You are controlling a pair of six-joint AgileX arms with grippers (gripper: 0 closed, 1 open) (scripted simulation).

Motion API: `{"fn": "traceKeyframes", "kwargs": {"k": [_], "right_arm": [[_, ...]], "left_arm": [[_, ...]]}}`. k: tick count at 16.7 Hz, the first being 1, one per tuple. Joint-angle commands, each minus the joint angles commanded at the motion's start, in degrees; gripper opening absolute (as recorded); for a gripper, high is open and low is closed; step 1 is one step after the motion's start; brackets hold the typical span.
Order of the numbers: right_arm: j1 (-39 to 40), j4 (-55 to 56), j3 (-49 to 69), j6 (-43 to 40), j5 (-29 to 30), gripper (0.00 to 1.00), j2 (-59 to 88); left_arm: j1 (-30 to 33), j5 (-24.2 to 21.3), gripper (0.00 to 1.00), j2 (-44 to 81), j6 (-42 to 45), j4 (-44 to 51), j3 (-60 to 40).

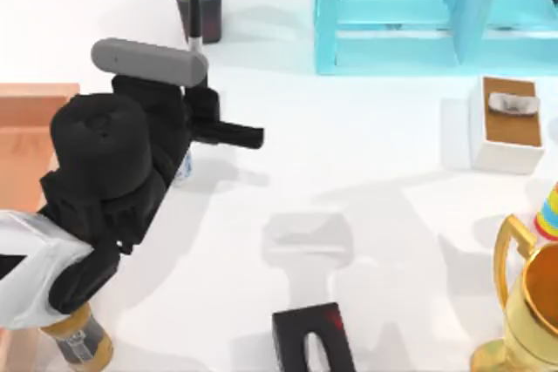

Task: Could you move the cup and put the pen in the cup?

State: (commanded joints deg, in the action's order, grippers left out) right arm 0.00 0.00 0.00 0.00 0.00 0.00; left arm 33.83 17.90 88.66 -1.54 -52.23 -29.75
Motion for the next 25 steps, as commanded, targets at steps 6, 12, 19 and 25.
{"fn": "traceKeyframes", "kwargs": {"k": [6, 12, 19, 25], "right_arm": [[0.0, 0.0, 0.0, 0.0, 0.0, 1.0, 0.0], [0.0, 0.0, 0.0, 0.0, 0.0, 1.0, 0.0], [0.0, 0.0, 0.0, 0.0, 0.0, 1.0, 0.0], [0.0, 0.0, 0.0, 0.0, 0.0, 1.0, 0.0]], "left_arm": [[-2.4, 0.9, 0.0, -5.1, 5.3, -21.3, 11.4], [-2.7, 1.0, 0.0, -5.8, 6.0, -24.2, 13.0], [0.4, -3.0, 0.0, -5.2, 9.5, -29.7, 10.9], [-2.7, -3.8, 0.0, 2.6, 7.9, -31.6, 6.4]]}}
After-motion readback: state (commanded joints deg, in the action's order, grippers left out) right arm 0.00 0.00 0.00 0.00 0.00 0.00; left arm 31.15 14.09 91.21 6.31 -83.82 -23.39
